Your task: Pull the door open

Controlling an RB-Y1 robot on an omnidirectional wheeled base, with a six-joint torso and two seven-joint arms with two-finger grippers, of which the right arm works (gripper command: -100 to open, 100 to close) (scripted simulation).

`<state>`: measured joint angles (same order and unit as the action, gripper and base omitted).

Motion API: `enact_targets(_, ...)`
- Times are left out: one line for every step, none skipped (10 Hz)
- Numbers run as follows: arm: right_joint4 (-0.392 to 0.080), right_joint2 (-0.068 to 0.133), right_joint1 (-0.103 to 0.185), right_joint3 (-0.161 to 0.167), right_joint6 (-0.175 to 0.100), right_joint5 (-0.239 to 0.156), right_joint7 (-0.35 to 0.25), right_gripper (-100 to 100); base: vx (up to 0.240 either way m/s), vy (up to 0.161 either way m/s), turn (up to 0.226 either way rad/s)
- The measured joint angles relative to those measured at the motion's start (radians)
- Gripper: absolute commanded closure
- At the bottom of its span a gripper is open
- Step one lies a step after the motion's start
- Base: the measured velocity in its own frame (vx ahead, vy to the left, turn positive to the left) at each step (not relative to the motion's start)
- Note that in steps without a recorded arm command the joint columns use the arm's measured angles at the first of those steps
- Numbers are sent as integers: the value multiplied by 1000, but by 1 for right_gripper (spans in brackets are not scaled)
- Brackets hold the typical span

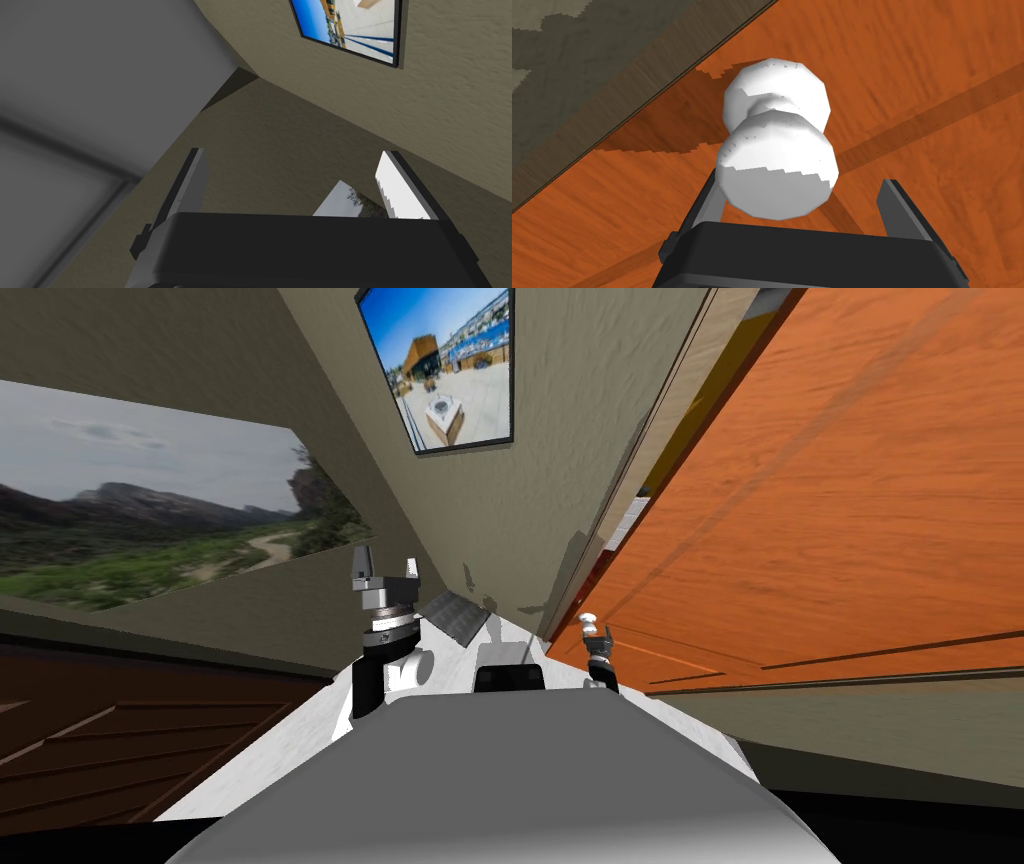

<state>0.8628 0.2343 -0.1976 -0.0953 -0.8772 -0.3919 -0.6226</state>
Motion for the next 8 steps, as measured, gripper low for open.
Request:
enact_targets(12,-4,-4,6,5,-10,-21,-100,-67,14,54)
enact_targets(24,-8,-5,13,9,-24,-48,-100,-55,8,20)
enact_targets(30,-11,-4,17,10,-31,-67,-100,-53,-1,25)
enact_targets(33,-14,-2,23,11,-42,-91,-100,-78,-10,47)
enact_targets(45,-19,-4,30,16,-58,-118,-100,-67,-12,20)
enact_targets(41,-21,0,34,15,-65,-139,-100,-63,-4,33)
enact_targets(47,-26,0,40,17,-77,-164,-100,-80,-4,50)
enact_targets(55,-32,1,48,21,-93,-191,-100,-57,-4,17)
